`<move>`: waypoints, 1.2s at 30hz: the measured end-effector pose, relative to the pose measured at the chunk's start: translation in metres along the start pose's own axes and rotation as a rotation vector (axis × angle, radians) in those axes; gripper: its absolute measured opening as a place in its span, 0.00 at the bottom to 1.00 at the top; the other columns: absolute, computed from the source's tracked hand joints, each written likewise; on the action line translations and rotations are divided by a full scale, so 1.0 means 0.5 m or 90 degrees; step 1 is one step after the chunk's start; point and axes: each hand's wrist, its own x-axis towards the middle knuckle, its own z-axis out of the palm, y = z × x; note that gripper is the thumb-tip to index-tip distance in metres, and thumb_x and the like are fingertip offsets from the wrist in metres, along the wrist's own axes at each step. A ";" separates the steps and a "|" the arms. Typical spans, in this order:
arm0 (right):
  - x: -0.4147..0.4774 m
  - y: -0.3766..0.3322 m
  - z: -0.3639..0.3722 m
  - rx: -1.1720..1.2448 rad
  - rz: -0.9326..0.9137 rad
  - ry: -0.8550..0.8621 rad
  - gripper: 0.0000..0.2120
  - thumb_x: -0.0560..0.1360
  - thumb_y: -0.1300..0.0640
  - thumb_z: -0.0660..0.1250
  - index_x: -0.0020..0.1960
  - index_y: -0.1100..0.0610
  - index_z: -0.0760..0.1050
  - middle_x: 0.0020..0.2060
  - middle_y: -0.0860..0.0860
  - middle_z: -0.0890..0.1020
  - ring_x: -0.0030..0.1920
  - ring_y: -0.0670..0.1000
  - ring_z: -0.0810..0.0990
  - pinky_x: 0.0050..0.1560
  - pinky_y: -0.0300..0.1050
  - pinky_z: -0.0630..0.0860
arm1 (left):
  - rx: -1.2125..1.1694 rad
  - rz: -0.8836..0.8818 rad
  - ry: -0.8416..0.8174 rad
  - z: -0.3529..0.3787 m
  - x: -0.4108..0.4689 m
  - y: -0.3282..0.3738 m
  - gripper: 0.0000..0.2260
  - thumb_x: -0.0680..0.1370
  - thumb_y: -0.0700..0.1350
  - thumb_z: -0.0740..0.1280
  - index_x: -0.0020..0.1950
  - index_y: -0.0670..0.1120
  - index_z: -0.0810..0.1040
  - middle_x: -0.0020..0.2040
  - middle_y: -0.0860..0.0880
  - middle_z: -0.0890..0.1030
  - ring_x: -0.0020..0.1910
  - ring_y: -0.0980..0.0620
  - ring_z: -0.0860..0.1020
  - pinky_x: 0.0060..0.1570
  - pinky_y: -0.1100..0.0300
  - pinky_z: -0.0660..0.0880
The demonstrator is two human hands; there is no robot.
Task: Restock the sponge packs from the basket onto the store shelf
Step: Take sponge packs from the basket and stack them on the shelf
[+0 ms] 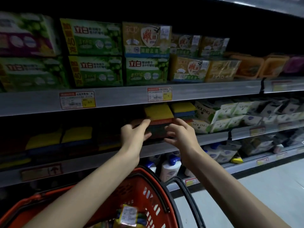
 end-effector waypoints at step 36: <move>0.100 -0.008 -0.091 0.144 0.140 0.157 0.09 0.81 0.59 0.68 0.43 0.59 0.74 0.20 0.49 0.74 0.16 0.44 0.72 0.17 0.33 0.67 | -0.010 -0.203 0.045 0.067 -0.034 -0.040 0.12 0.78 0.42 0.73 0.58 0.38 0.79 0.49 0.41 0.86 0.41 0.46 0.86 0.31 0.58 0.83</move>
